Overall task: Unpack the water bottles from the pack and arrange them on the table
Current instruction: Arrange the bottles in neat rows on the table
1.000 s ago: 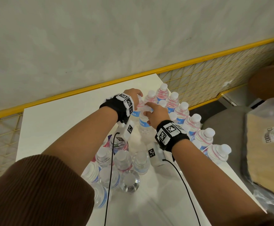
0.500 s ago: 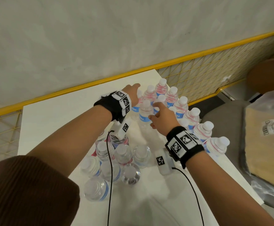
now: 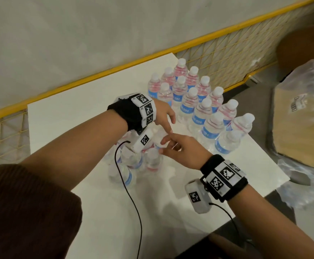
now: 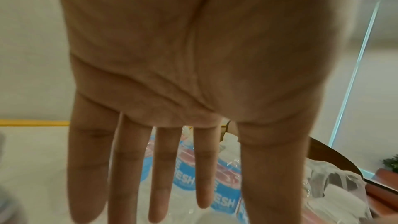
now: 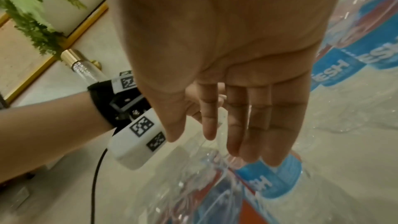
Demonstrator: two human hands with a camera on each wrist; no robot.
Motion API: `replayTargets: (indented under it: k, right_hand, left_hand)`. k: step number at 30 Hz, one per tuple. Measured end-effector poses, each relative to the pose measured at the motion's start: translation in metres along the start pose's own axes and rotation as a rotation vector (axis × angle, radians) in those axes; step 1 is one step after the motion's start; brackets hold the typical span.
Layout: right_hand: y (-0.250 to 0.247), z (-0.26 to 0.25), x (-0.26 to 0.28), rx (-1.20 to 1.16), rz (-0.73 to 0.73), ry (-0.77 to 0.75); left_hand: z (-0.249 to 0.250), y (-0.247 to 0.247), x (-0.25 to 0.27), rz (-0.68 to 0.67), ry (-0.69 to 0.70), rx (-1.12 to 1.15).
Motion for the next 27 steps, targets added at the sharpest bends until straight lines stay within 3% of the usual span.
replayTargets:
  k: [6, 10, 13, 21, 27]
  right_hand:
    - [0.033, -0.02, 0.014, 0.104, 0.042, -0.046]
    - [0.054, -0.025, 0.017, 0.172, 0.101, -0.017]
    - [0.063, -0.02, 0.021, 0.201, 0.168, 0.031]
    - [0.021, 0.002, 0.024, 0.247, 0.245, 0.164]
    - [-0.009, 0.027, 0.017, 0.065, 0.382, 0.218]
  left_hand:
    - [0.004, 0.019, 0.008, -0.092, -0.027, -0.078]
    - [0.004, 0.028, 0.009, -0.003, -0.003, -0.154]
    - [0.004, 0.031, 0.009, 0.076, 0.02, -0.087]
    - [0.004, 0.019, -0.002, 0.234, -0.013, 0.0]
    - [0.008, 0.013, -0.013, 0.305, 0.027, 0.036]
Point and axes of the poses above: each hand's wrist, its own x-axis away from the middle knuckle, its own y-axis out of the palm, z = x × y, the point moved 3 cm from there along -x, towards the middle knuckle, and after that the axes turned 1 degree about -y, right-handed, at the moved point
